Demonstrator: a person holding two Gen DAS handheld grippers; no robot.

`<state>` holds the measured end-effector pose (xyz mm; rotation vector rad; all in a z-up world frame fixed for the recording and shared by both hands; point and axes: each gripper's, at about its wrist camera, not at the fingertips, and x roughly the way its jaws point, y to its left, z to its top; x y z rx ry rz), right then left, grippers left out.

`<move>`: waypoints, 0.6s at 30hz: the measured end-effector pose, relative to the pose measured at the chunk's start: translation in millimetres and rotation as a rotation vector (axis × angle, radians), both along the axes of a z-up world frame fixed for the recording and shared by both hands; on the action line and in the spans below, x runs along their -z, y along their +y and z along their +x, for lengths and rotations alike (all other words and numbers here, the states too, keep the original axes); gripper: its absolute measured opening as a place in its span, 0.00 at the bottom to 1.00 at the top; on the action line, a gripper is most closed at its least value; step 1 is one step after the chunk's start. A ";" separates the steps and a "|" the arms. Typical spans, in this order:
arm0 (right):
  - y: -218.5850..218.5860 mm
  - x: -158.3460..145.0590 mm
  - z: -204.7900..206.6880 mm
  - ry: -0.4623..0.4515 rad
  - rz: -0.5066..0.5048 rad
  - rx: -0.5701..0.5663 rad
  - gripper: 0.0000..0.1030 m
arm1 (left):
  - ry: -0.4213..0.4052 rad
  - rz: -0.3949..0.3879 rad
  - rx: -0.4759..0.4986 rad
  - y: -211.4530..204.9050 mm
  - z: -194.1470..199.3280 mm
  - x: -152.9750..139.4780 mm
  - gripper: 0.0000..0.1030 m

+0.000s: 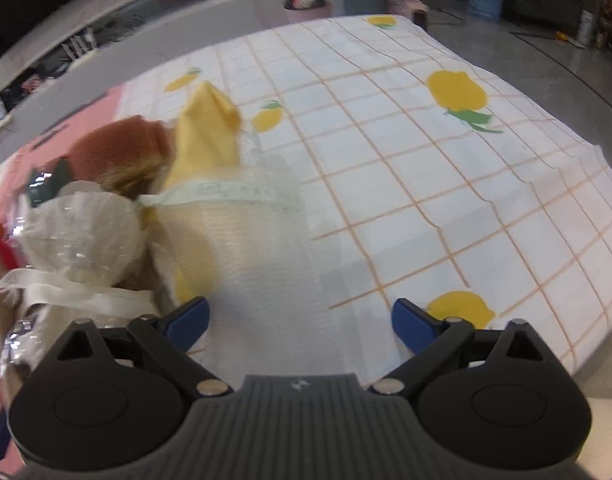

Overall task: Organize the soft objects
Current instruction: 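Close the right tool on the white mesh bag and lift it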

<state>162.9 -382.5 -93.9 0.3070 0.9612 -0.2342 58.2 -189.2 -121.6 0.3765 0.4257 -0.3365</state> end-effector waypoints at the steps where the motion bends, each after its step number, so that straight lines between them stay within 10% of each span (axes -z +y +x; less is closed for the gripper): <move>1: 3.0 -2.1 -0.7 -0.010 -0.008 -0.019 0.59 | 0.025 -0.042 -0.013 5.9 1.9 -0.4 0.73; 5: 19.6 -6.3 -0.7 -0.001 -0.086 -0.107 0.21 | 0.099 -0.201 -0.013 30.9 8.5 -4.5 0.50; 10: 24.9 -14.5 -5.4 -0.015 -0.114 -0.121 0.16 | 0.104 -0.307 -0.041 52.2 9.3 -9.1 0.17; 18: 22.1 -33.2 -18.7 -0.081 -0.092 -0.112 0.09 | 0.014 -0.304 -0.019 60.7 -8.4 -24.2 0.12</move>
